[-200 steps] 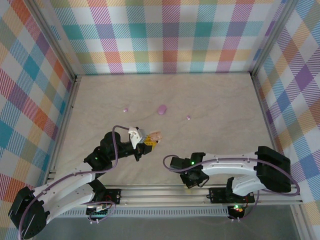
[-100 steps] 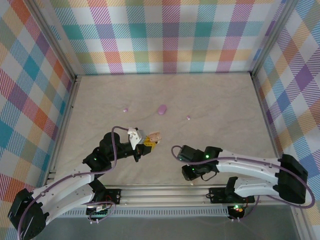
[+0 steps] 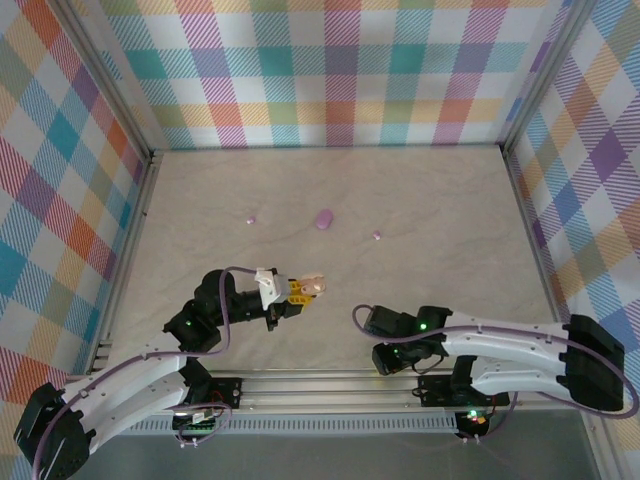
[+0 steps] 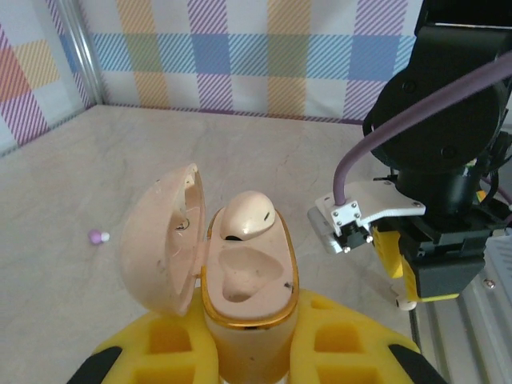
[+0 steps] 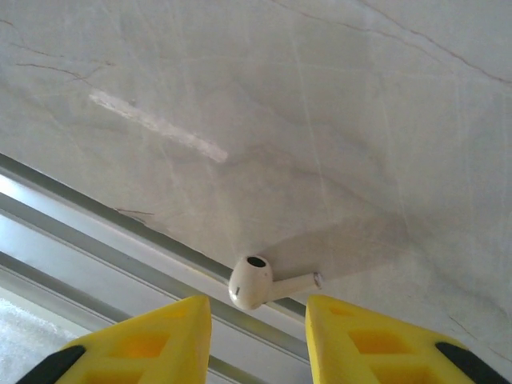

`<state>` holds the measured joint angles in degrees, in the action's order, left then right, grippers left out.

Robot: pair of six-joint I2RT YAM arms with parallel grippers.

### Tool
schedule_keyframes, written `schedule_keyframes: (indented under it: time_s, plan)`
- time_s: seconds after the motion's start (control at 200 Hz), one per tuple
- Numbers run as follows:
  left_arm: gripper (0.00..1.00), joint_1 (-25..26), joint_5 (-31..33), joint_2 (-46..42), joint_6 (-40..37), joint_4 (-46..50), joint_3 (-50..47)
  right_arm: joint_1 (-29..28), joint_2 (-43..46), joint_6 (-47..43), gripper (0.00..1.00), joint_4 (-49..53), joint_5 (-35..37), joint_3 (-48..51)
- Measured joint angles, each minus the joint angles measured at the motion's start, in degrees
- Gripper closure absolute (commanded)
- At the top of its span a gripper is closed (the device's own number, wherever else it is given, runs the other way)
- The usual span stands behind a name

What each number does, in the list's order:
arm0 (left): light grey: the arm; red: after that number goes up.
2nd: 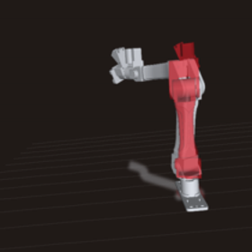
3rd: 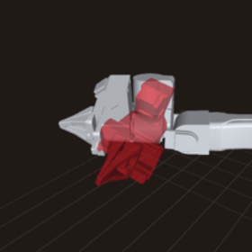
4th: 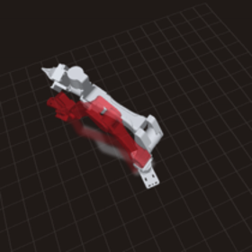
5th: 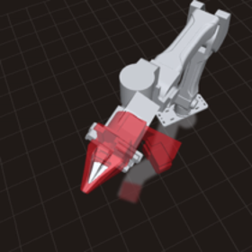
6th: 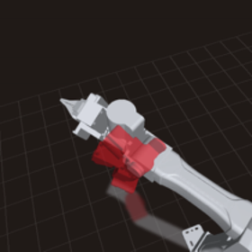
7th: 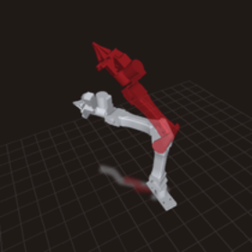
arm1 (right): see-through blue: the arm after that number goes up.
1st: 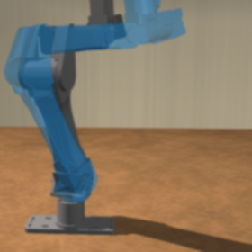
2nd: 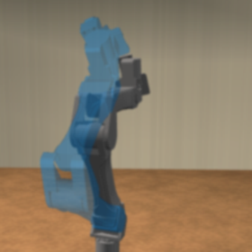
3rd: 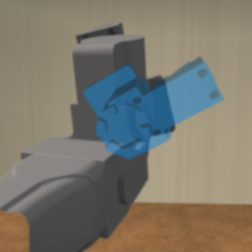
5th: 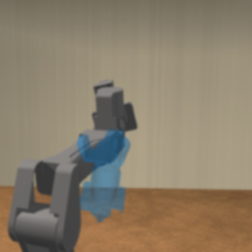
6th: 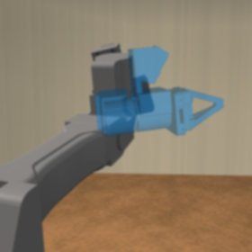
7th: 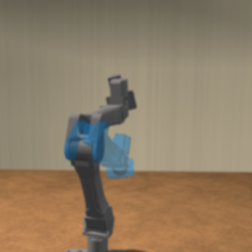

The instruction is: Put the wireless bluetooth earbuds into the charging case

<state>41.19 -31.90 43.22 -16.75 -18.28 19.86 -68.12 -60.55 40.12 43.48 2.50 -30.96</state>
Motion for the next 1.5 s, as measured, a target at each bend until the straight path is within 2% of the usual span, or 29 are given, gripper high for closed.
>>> schedule_keyframes:
  time_s: [0.145,0.235,0.51,0.65,0.955,1.2,1.5]
  plan:
    - [1.00,1.29,0.96,1.03,-6.40,0.66,1.49,0.00,7.56,1.55,0.65,-1.42,0.28,3.39]
    - [1.00,2.19,2.19,2.86,-11.32,0.79,2.32,0.00,9.35,2.03,0.66,-1.44,0.31,4.20]
    - [1.00,3.06,5.66,9.20,-23.10,0.11,3.67,-0.02,0.98,1.84,0.66,-2.73,-0.52,3.19]
    - [1.00,3.67,7.58,9.92,-26.60,0.17,4.00,-0.02,0.50,1.40,0.70,-3.72,-1.05,3.08]
    - [1.00,3.74,10.40,10.99,-26.53,-0.11,4.85,-0.02,-1.64,0.96,0.74,-1.16,-1.55,-0.09]
    - [1.00,3.74,10.67,9.99,-25.07,0.31,4.83,-0.20,-6.73,-0.35,0.67,-0.48,-1.84,-2.40]
    - [1.00,3.74,11.08,7.41,-24.41,0.39,4.61,-0.92,-10.32,-0.52,0.66,0.39,-2.14,-2.99]
